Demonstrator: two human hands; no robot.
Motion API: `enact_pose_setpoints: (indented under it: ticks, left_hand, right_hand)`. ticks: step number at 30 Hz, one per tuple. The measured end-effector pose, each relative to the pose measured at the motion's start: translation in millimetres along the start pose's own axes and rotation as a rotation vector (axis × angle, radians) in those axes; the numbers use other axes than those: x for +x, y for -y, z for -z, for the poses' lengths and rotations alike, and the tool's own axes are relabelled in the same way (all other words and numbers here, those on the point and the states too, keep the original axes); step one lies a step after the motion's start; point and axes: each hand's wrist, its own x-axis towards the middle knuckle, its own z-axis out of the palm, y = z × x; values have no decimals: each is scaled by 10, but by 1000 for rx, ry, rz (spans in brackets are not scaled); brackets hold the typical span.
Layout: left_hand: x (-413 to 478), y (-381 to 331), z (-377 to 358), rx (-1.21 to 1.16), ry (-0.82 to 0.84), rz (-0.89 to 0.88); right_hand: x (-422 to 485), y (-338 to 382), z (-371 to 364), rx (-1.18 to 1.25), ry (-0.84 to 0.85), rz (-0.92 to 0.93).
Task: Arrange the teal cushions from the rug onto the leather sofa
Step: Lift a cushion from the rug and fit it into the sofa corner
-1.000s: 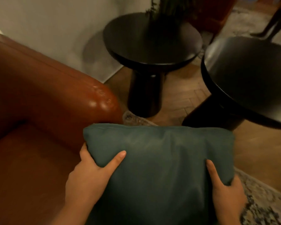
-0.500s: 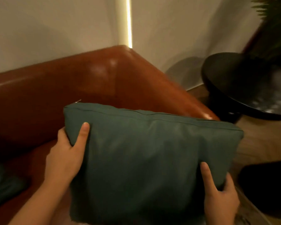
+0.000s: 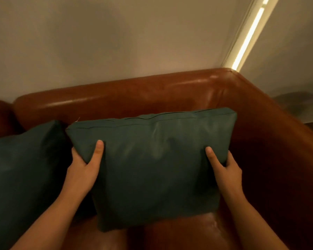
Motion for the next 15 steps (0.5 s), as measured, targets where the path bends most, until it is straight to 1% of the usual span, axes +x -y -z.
enact_pose_setpoints:
  ticks: [5, 7, 10, 12, 15]
  left_hand:
    - [401, 201, 157, -32, -27, 22]
    - [515, 258, 208, -31, -30, 46]
    - [621, 320, 251, -34, -25, 77]
    - [643, 376, 247, -70, -7, 117]
    - [583, 501, 185, -171, 30, 215]
  right_hand:
    - [415, 119, -647, 18, 113, 1]
    - [513, 132, -822, 1, 126, 24]
    - [624, 184, -962, -41, 80, 86]
    - [691, 280, -1009, -79, 13, 141]
    - [743, 509, -1093, -181, -111, 270]
